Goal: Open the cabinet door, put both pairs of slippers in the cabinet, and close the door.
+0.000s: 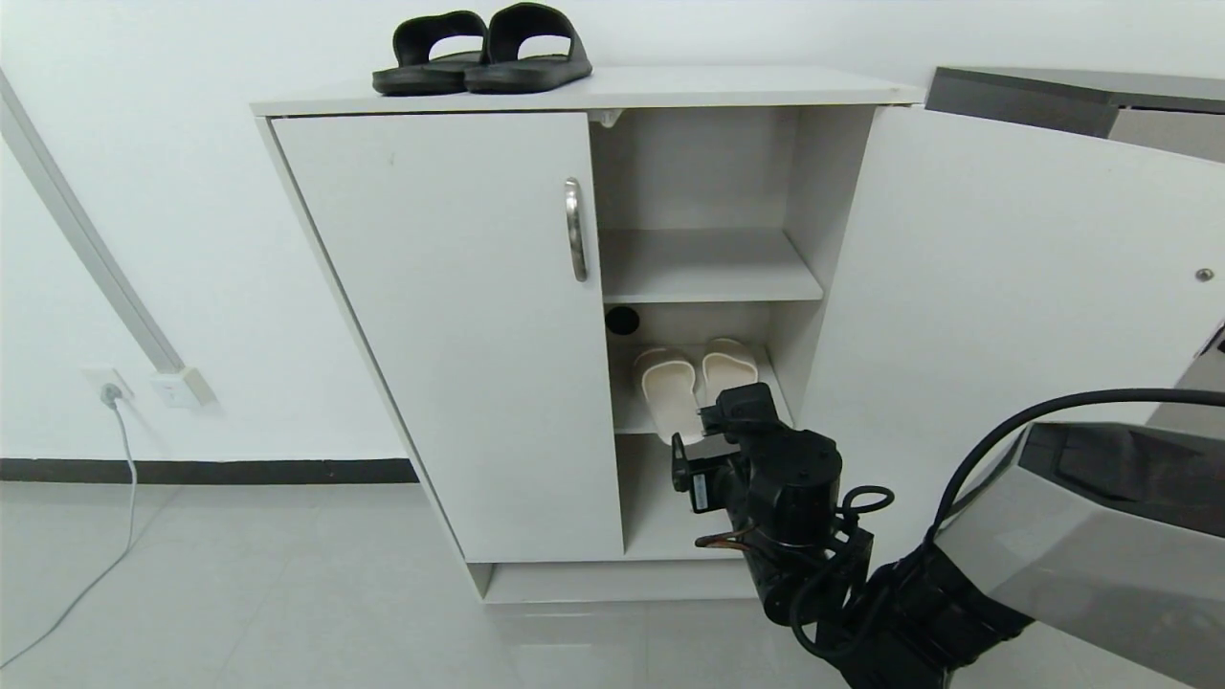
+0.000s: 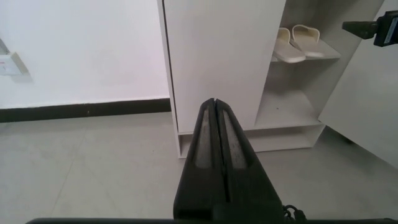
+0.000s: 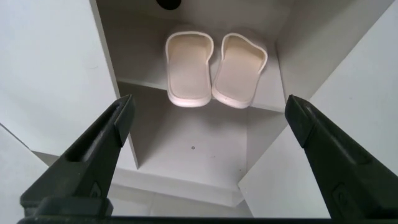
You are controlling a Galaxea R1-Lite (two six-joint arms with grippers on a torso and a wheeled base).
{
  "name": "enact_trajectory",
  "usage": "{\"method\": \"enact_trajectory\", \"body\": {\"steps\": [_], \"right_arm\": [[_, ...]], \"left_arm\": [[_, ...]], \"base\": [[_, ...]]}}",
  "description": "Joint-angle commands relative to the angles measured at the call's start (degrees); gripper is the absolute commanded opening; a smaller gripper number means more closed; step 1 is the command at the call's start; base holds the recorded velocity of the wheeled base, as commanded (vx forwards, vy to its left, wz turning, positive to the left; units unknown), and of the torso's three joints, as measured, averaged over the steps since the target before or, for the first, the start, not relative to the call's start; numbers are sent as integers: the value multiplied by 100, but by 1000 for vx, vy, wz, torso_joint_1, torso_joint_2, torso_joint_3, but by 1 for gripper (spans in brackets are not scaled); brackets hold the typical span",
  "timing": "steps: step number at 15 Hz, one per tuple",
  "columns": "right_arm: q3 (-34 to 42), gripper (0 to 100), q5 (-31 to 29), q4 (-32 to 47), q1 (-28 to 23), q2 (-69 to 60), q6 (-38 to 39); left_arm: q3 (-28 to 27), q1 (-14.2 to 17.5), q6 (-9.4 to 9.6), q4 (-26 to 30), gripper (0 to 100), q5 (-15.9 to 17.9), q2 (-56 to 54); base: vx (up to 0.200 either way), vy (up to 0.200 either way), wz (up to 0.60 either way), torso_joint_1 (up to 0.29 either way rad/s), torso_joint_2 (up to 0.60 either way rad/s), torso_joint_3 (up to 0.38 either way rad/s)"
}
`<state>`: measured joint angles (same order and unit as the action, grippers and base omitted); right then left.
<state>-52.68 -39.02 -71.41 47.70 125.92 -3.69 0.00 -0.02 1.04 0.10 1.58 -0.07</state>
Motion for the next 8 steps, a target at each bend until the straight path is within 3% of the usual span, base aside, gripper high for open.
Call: {"method": "enact_trajectory", "body": {"steps": [1, 8], "right_arm": [[38, 100, -9, -13, 2, 12, -9], [152, 100, 9, -39, -24, -15, -35]], "left_arm": [[0, 2, 2, -1, 0, 0, 7], [0, 2, 2, -1, 0, 0, 7]], "base": [[0, 200, 0, 2, 2, 2], [0, 200, 0, -7, 2, 5]]}}
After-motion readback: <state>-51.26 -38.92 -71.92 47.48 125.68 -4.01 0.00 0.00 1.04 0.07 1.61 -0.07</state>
